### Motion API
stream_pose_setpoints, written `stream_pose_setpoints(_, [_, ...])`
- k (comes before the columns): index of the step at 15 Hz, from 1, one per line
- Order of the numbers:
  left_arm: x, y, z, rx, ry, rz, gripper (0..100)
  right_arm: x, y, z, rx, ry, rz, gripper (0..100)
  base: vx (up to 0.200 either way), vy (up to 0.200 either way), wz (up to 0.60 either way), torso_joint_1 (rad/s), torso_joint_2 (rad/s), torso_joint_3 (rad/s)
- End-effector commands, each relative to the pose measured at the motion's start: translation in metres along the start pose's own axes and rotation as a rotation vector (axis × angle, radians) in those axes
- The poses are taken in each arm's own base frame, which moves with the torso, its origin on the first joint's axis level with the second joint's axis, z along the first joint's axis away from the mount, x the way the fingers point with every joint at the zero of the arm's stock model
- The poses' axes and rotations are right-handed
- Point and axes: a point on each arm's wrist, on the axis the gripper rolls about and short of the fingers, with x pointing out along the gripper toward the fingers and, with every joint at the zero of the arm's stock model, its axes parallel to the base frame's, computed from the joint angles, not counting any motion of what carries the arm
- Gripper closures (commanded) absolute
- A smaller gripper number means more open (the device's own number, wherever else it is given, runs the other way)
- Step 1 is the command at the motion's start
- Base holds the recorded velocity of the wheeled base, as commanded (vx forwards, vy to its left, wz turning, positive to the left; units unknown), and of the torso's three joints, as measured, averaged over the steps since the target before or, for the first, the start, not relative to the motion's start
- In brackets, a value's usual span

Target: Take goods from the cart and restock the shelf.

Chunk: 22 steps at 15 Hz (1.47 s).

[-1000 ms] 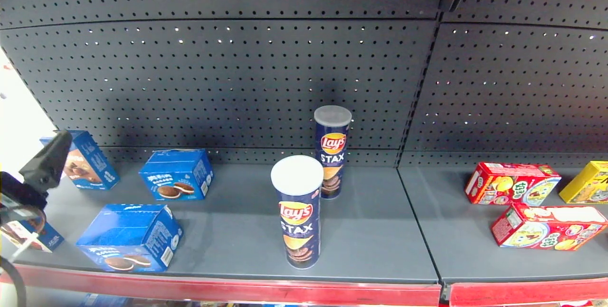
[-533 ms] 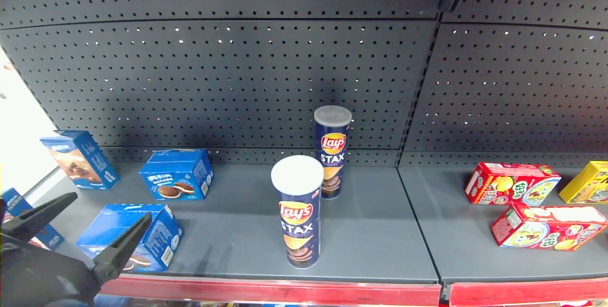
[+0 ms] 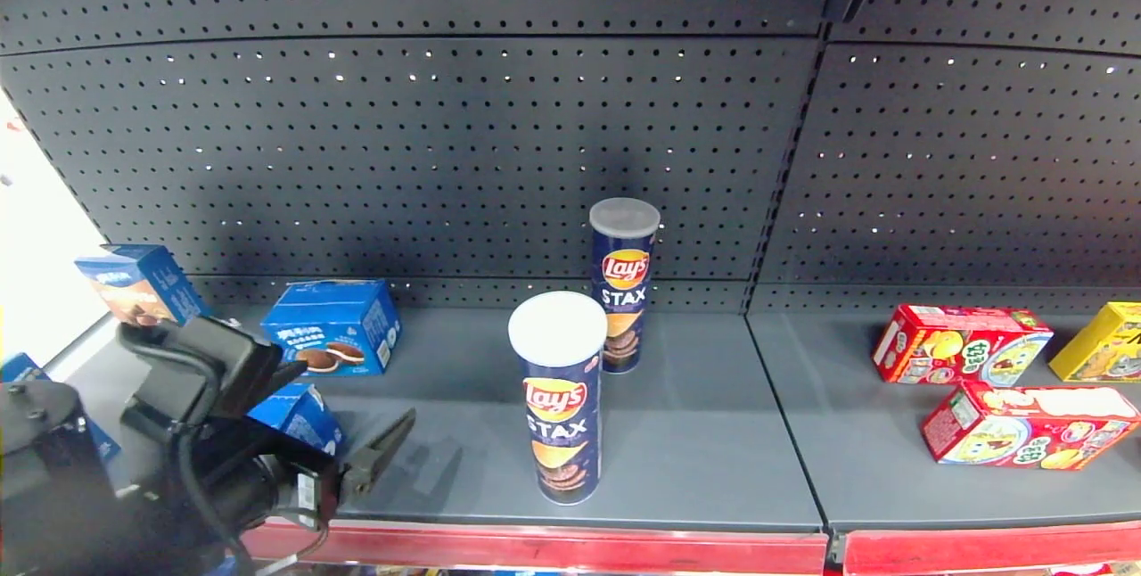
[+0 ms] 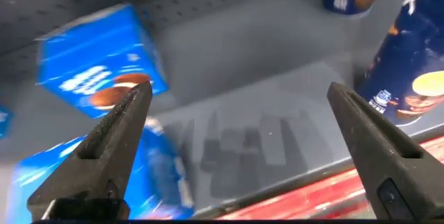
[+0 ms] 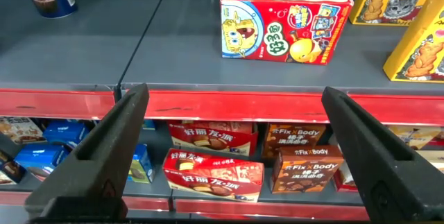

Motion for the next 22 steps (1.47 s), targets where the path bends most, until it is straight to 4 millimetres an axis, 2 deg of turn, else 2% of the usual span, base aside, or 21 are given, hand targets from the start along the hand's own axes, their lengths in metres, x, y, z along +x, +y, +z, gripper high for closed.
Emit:
stream_pose_setpoints(1, [0.027, -0.009, -0.009, 0.021, 0.089, -0.017, 0, 0.000, 0.000, 0.000, -0.001, 0.001, 0.001, 0, 0.000, 0.000, 0.00, 0.000, 0.00, 0.000])
stream_pose_setpoints(3, [0.040, -0.012, -0.014, 0.031, 0.129, -0.020, 0, 0.000, 0.000, 0.000, -0.001, 0.001, 0.001, 0, 0.000, 0.000, 0.00, 0.000, 0.00, 0.000])
stream_pose_setpoints(7, [0.063, -0.018, -0.010, 0.037, 0.134, -0.024, 0, 0.000, 0.000, 0.000, 0.001, 0.001, 0.001, 0, 0.000, 0.000, 0.00, 0.000, 0.00, 0.000])
stream_pose_setpoints(15, [0.081, -0.036, -0.028, 0.103, 0.205, -0.080, 0, 0.000, 0.000, 0.000, 0.001, 0.001, 0.001, 0, 0.000, 0.000, 0.00, 0.000, 0.00, 0.000])
stream_pose_setpoints(22, [0.098, -0.048, -0.032, 0.117, 0.222, -0.107, 0, 0.000, 0.000, 0.000, 0.001, 0.001, 0.001, 0, 0.000, 0.000, 0.00, 0.000, 0.00, 0.000])
